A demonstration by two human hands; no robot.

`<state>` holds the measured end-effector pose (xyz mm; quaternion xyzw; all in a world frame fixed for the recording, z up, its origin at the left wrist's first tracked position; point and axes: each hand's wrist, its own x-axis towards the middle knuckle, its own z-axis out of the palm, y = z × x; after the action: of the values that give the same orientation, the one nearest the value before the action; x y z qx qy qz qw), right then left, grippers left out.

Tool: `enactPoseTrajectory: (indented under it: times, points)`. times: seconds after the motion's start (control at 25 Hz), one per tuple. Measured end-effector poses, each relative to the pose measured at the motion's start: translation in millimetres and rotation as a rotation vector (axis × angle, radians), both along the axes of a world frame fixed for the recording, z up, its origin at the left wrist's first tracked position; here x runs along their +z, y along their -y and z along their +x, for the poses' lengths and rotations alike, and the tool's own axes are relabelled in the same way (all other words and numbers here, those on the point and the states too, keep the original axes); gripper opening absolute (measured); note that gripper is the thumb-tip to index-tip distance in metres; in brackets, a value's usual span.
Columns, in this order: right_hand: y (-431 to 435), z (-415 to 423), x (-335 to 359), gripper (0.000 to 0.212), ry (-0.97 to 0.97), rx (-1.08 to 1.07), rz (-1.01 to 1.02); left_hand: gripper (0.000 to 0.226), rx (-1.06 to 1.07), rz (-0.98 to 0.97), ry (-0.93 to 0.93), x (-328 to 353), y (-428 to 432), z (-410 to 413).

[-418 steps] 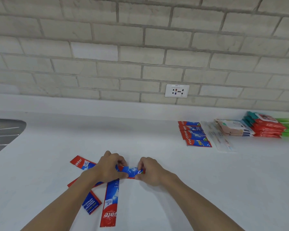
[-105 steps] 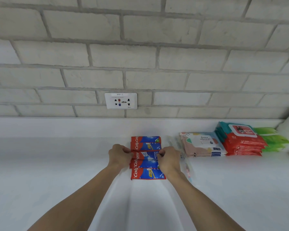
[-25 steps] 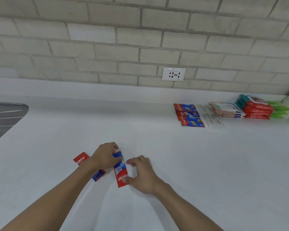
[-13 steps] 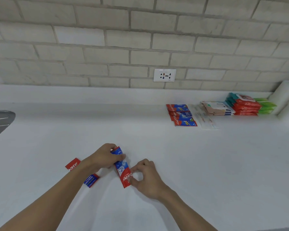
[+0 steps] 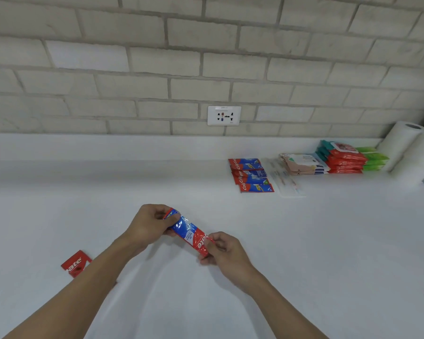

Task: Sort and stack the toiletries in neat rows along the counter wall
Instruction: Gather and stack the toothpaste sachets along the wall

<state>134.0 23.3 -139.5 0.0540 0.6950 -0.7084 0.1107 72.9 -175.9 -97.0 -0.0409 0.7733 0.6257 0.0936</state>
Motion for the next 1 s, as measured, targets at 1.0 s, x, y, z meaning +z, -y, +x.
enactPoseTrajectory:
  times: [1.0]
  points:
    - [-180,-193,26,0.025,-0.146,-0.411,0.501,0.009,0.198,-0.111,0.029,-5,-188,-167]
